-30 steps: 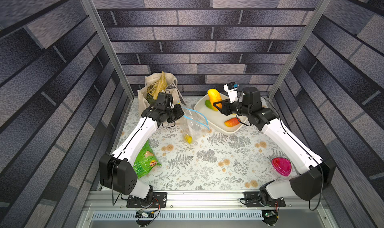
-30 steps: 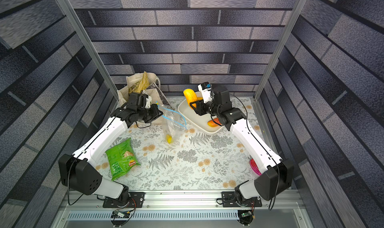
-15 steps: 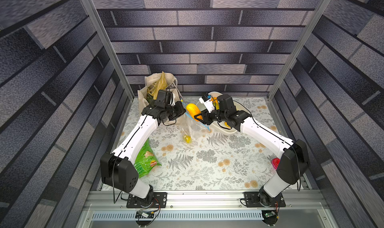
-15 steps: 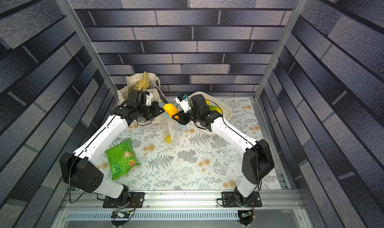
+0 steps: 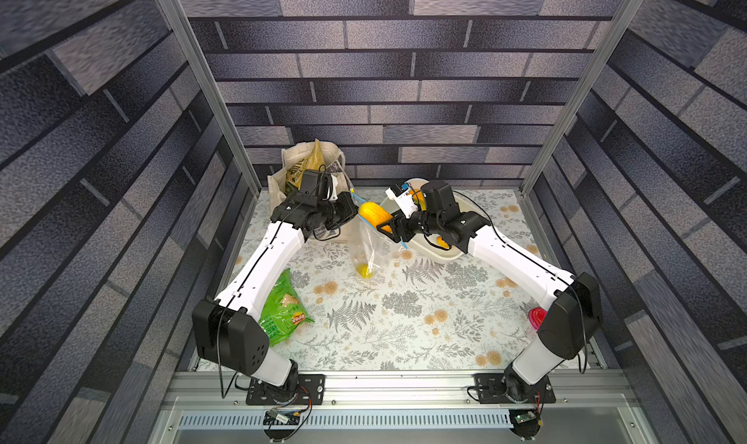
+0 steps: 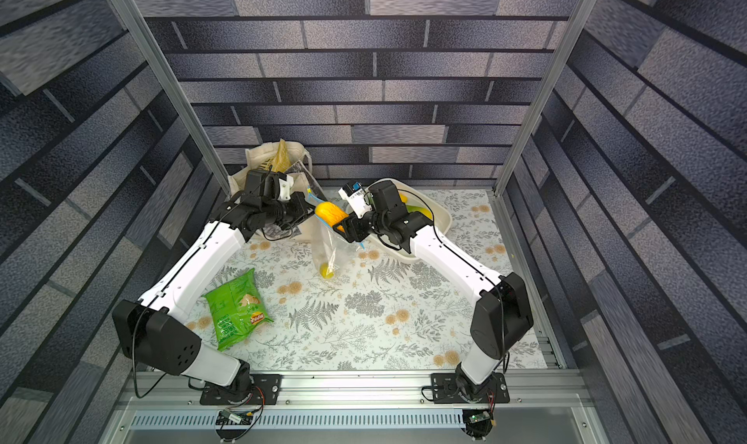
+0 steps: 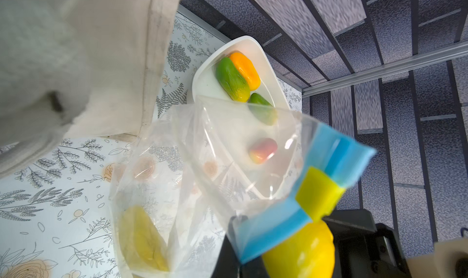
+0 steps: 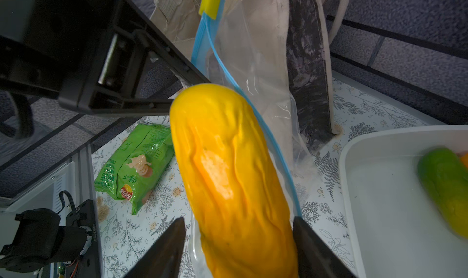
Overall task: Place the mango in a zip-top bag and seal the zipper
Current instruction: Place the mango in the zipper food storage bag.
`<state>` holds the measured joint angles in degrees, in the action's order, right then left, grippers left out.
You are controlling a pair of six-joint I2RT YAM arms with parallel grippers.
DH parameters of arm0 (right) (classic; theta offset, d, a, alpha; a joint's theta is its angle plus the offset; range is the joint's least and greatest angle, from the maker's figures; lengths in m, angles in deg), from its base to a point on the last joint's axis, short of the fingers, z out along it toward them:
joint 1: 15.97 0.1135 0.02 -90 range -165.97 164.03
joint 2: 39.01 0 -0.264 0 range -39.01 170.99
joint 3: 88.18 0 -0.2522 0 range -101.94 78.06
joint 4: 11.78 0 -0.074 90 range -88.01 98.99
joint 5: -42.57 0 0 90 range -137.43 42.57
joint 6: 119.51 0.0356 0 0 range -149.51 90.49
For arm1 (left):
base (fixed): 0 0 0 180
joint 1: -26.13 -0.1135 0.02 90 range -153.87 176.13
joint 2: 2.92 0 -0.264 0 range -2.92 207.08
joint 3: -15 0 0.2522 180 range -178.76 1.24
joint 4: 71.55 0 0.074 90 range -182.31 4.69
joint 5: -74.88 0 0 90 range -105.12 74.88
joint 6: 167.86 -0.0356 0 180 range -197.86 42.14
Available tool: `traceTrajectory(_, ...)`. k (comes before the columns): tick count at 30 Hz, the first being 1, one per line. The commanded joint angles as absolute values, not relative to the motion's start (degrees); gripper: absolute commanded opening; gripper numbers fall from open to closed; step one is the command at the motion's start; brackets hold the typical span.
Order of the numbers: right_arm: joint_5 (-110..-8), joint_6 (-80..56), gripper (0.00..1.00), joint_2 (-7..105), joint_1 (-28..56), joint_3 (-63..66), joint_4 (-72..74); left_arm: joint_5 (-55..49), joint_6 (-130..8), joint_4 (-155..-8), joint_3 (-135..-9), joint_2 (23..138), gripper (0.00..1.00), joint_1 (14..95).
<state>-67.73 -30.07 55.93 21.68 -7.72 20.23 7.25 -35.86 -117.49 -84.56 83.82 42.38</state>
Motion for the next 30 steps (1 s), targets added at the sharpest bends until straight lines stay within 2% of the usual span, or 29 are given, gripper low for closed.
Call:
traceTrajectory(1,-67.24,-30.44,0.71,54.24,22.04,-9.34,21.75,8.29,-36.25,-117.79,-86.83,81.39,0.00,41.77)
traceTrajectory(8,-64.79,-27.02,0.69,52.71,22.08,-9.54,22.34,8.69,-36.29,-117.73,-87.09,80.60,0.00,41.59)
traceTrajectory(11,-69.02,-26.28,0.67,54.44,22.07,-10.76,22.91,8.92,-36.33,-117.83,-87.35,80.49,0.00,41.49)
traceTrajectory(20,-63.78,-26.17,0.65,61.87,22.26,-16.33,27.50,9.25,-36.55,-117.90,-87.08,80.49,0.00,41.40)
traceTrajectory(23,-65.55,-25.53,0.69,63.40,22.26,-17.04,27.46,9.07,-36.81,-118.45,-87.52,80.31,0.00,41.16)
traceTrajectory(26,-68.43,-23.89,0.54,64.53,22.32,-17.94,26.61,8.96,-37.06,-118.62,-87.62,80.15,0.00,40.88)
traceTrajectory(30,-69.95,-25.70,0.50,66.02,24.08,-21.17,29.57,9.21,-37.18,-118.90,-88.26,80.99,0.00,40.71)
